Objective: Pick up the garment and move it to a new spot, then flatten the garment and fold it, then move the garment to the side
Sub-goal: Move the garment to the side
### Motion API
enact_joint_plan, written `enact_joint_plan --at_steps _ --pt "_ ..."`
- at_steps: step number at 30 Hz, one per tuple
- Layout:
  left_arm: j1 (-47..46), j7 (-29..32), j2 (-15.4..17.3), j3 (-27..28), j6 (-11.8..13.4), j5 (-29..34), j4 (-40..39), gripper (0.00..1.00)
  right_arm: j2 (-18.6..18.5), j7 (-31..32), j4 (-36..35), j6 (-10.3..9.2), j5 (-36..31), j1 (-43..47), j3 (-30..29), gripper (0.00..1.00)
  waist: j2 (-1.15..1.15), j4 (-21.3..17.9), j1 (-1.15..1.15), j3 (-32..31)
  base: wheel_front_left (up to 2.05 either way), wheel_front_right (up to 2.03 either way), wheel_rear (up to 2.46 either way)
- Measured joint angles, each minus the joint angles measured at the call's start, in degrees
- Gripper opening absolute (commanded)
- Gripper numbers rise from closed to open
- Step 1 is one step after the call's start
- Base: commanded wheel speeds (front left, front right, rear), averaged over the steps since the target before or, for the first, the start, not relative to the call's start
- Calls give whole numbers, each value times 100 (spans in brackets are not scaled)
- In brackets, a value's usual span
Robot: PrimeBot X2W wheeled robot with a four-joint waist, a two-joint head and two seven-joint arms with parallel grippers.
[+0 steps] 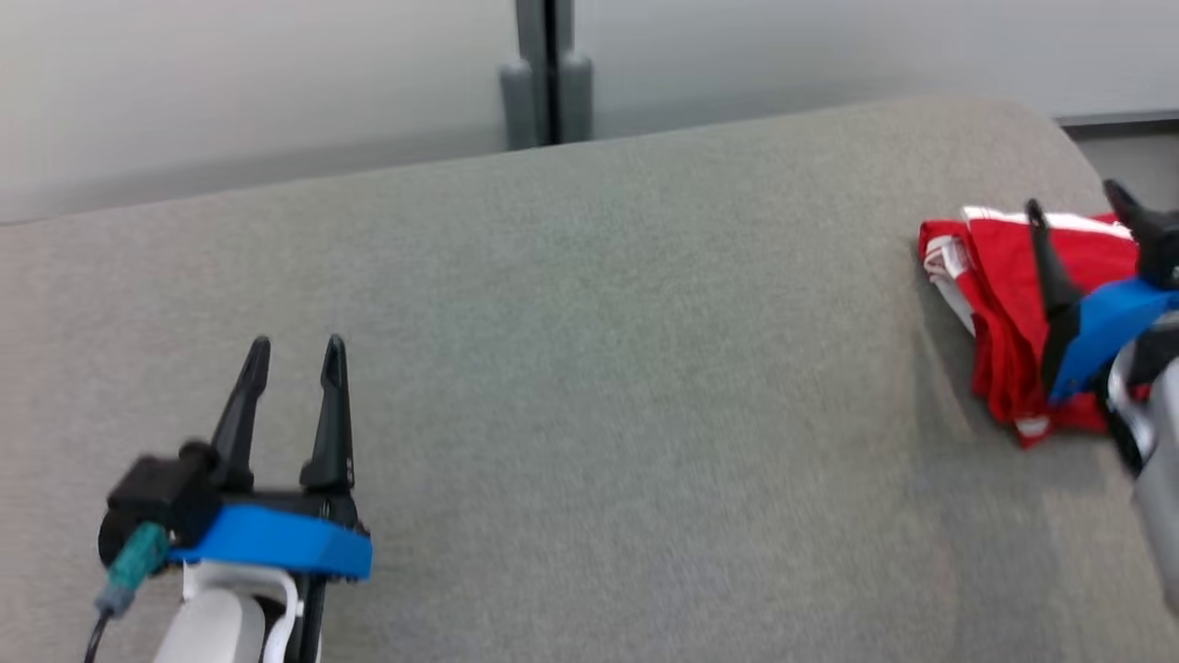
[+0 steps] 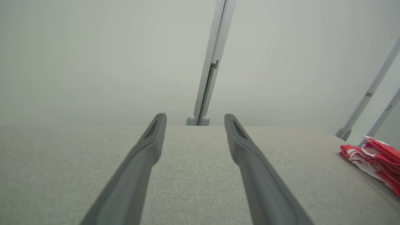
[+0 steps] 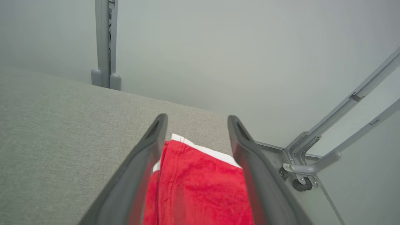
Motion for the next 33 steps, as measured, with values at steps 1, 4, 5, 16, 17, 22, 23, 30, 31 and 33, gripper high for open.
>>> enact_joint_plan --at_steps 1,4,5,16,17,22,23,30,31,33 --pt "76 -20 -27 30 2 -21 52 100 66 -25 -154 0 82 220 -29 100 0 59 0 -123 0 0 0" --pt "274 -57 -93 71 3 -103 192 100 226 -37 -709 0 392 926 -200 100 0 216 -1 -433 0 0 0" --pt "327 -59 -105 91 0 -119 227 100 272 -19 -929 0 503 1166 -293 100 0 270 -1 -519 0 0 0" --pt "783 -119 -99 357 19 -162 488 100 1134 509 -3657 -1 765 3613 -1287 100 0 870 1 -930 0 0 0" --pt "815 -120 -98 372 18 -160 520 100 1217 584 -3813 -1 709 3725 -1322 100 0 908 2 -966 0 0 0" --pt "948 -126 -109 446 -25 -162 628 100 1478 783 -4361 -1 620 4233 -1321 100 0 1022 1 -1090 0 0 0" --pt "951 -126 -103 452 -43 -160 664 100 1522 794 -4428 -1 619 4281 -1324 100 0 1029 1 -1098 0 0 0" --pt "951 -126 -74 455 -91 -102 829 100 1734 881 -4666 -1 598 4581 -1366 100 0 1018 1 -1172 0 0 0" --pt "951 -126 -74 449 -104 -98 850 100 1759 886 -4678 -1 598 4599 -1374 100 0 1012 1 -1180 0 0 0" --pt "950 -126 -80 433 -109 -66 884 100 1796 886 -4703 -1 597 4649 -1385 100 0 1010 1 -1191 0 0 0"
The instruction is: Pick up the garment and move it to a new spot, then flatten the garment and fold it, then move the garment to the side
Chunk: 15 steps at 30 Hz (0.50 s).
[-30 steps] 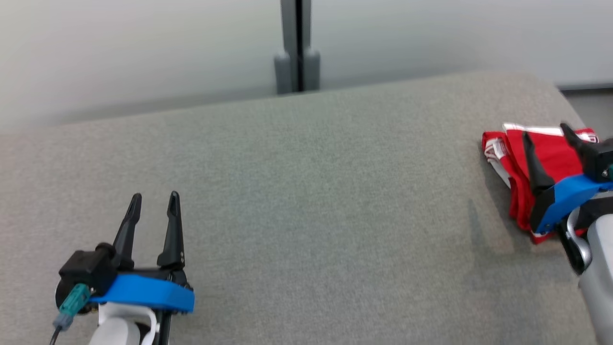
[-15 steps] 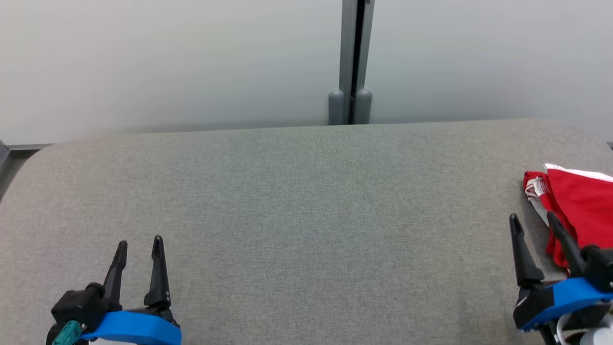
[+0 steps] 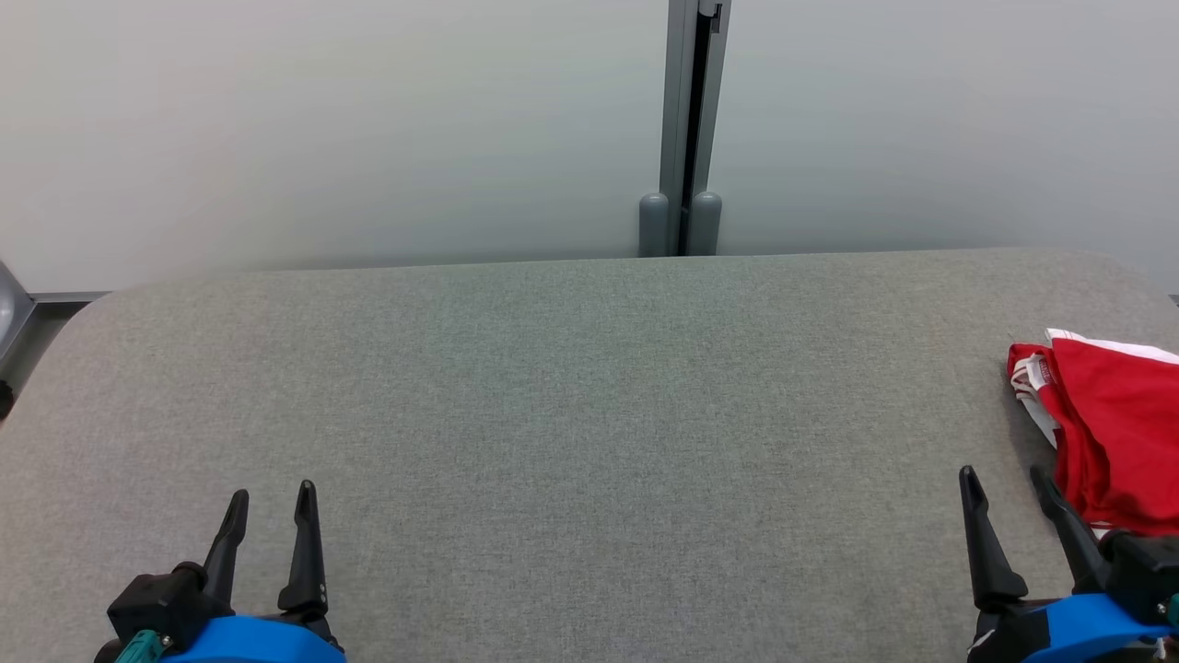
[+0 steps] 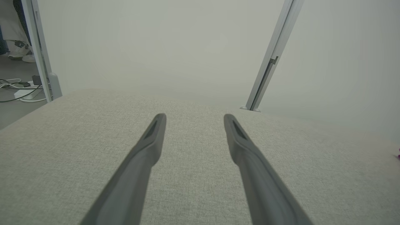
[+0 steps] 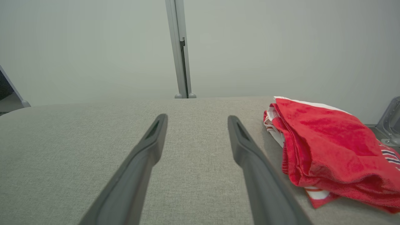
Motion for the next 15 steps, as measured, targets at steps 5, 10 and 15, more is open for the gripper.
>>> enact_joint_plan --at_steps 5,10,15 --pt "-5 0 -13 -57 -16 64 80 100 69 33 -68 0 -19 69 -9 100 0 -10 1 -17 0 0 0" --pt "-26 0 -34 -83 -25 86 122 100 105 45 -99 0 -19 116 -21 100 0 -7 1 -18 0 0 0" --pt "-68 0 -54 -83 -27 110 152 100 133 25 -67 0 -19 122 1 100 0 -11 1 -14 0 0 0"
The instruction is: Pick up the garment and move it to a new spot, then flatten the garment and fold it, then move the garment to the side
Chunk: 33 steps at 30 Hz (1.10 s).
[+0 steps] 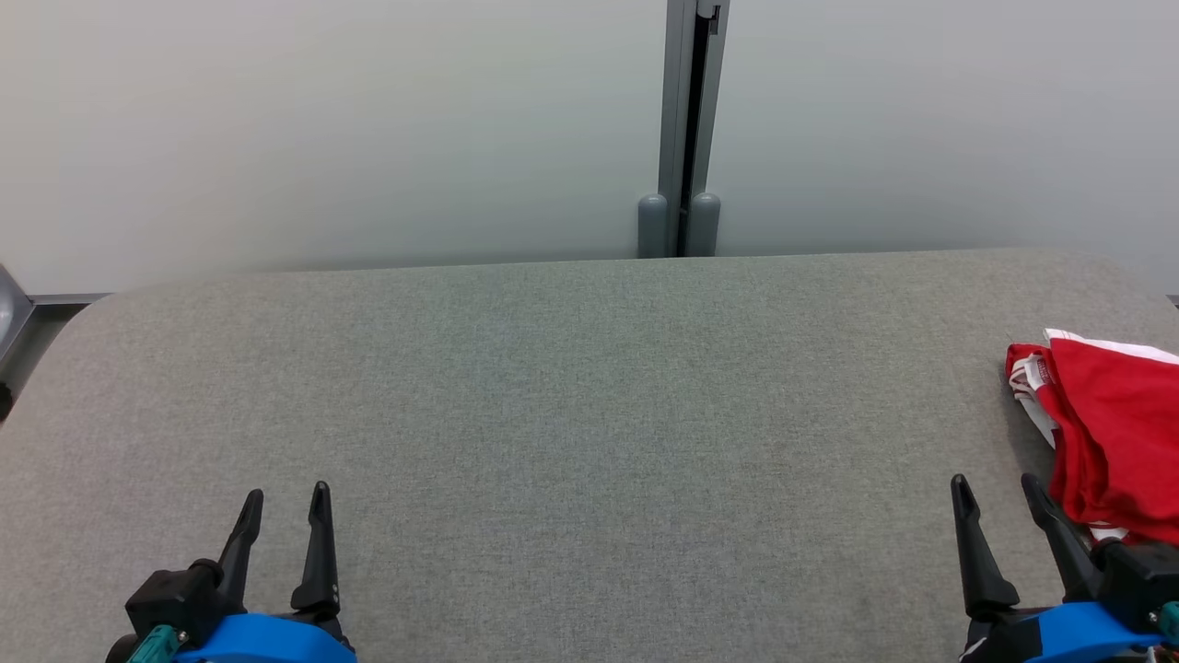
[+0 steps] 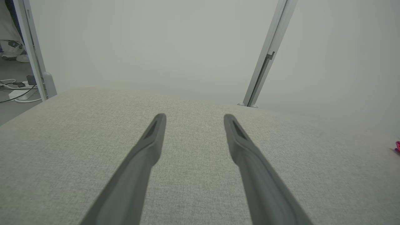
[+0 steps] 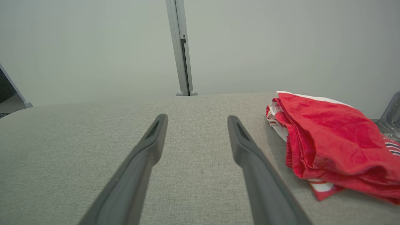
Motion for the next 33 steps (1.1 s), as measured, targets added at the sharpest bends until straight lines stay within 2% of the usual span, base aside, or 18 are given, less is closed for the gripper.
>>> enact_joint_plan --at_steps 12,13,19,33 --pt "-20 0 -43 -31 -15 51 38 100 19 -108 198 0 11 -12 22 100 0 7 0 -3 0 0 0" --pt "-14 2 -48 -29 -14 49 54 0 21 -108 230 0 11 -8 25 0 0 8 0 -3 0 0 0" --pt "246 49 -182 -30 -14 18 324 0 62 -67 576 0 41 52 43 0 0 7 0 -2 0 0 0" --pt "249 435 -296 186 -14 -1226 191 0 74 127 702 0 1514 -21 33 0 0 6 0 18 0 0 0"
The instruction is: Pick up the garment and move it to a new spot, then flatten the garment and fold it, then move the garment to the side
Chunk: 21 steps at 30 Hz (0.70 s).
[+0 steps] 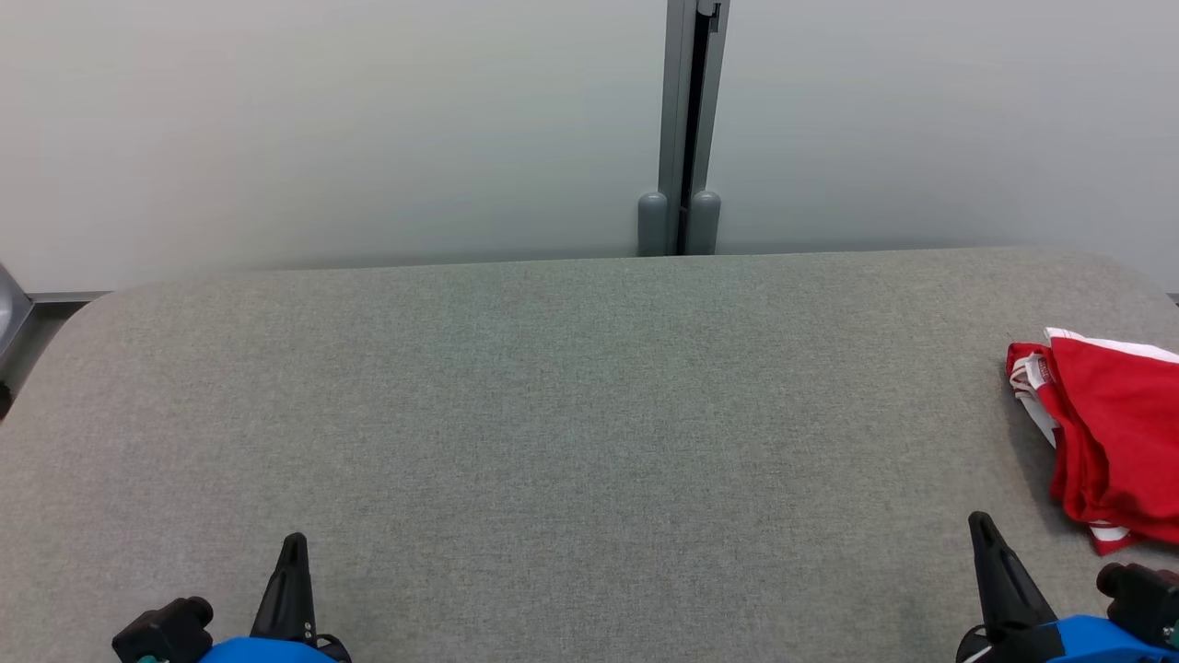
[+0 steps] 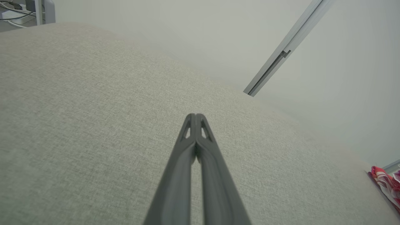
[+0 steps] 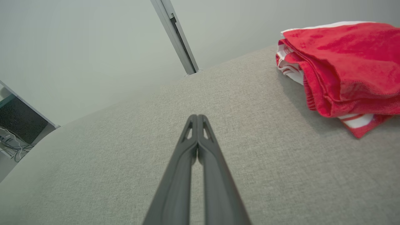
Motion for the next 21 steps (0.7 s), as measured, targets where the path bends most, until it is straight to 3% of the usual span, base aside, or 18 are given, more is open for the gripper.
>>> enact_joint_plan --at_steps 21 --pt "-185 499 -123 316 -7 -1661 -282 0 0 210 133 -1 1958 -308 2 0 0 -3 0 31 0 0 0"
